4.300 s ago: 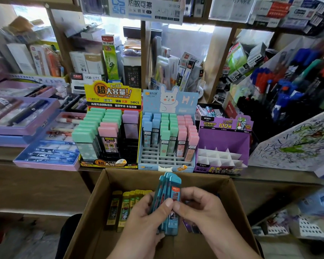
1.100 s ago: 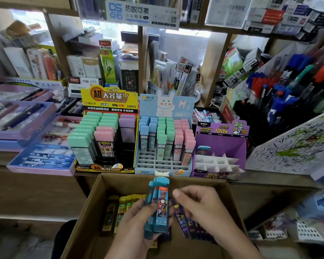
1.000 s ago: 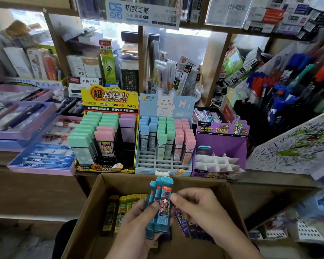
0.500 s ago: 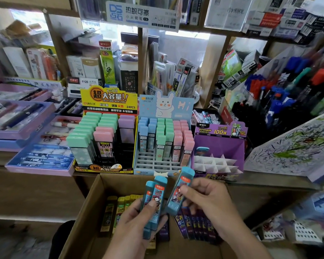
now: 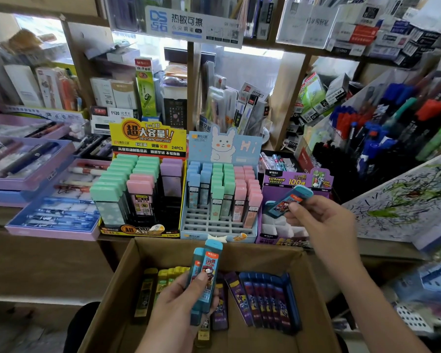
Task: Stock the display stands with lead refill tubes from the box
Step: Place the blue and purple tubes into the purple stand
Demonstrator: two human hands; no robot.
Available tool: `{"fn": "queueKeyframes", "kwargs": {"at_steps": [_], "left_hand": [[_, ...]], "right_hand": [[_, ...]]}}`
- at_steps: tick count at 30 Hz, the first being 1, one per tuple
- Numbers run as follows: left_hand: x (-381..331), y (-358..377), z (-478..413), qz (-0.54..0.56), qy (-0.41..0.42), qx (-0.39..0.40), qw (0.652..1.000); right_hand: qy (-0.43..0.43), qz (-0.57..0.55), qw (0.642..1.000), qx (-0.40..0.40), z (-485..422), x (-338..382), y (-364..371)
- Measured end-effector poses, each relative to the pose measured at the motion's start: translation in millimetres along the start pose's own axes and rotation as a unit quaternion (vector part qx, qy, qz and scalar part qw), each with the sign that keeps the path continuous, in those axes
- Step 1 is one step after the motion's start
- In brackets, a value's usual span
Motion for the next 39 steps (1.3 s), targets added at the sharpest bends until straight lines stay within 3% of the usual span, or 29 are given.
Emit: {"fn": "queueKeyframes", "kwargs": {"at_steps": [8,14,20,30,39], "left_hand": [[-4.2,-1.7,4.1,0.009,-0.014,-0.007,1.0],[-2.6,-1.3,3.7,0.007,-0.017,-0.015,1.0],[-2.0,-0.1,5.3,0.004,-0.026,-0.019,0.999],[-3.8,1.3,5.9,-0.006,-0.006,-0.002,1.0],[-4.3,2.6,4.5,-0.061,0.024,0.004,0.998]], "right_hand": [[-0.019,0.038,0.999,0.016,-12.3,-1.1,20.2],[-0.035,0.17,0.984,0.037,-14.9,-8.9,31.7],[-0.056,0.232,0.971,0.009,-20.9,-10.5,35.5],[-0.041,0.245,0.969,0.002,-25.0,-10.2,35.4],[-0.024,0.172,0.984,-0.035,6.9,7.5,17.2]]}}
Point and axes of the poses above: each hand's wrist, its own z-axis away from the middle knuckle, its own y-axis out of the palm, x = y × z, the point moved 6 cm from there along -z, towards the middle knuckle, and after that the axes turned 14 degrees about z, right-handed, at the moved point
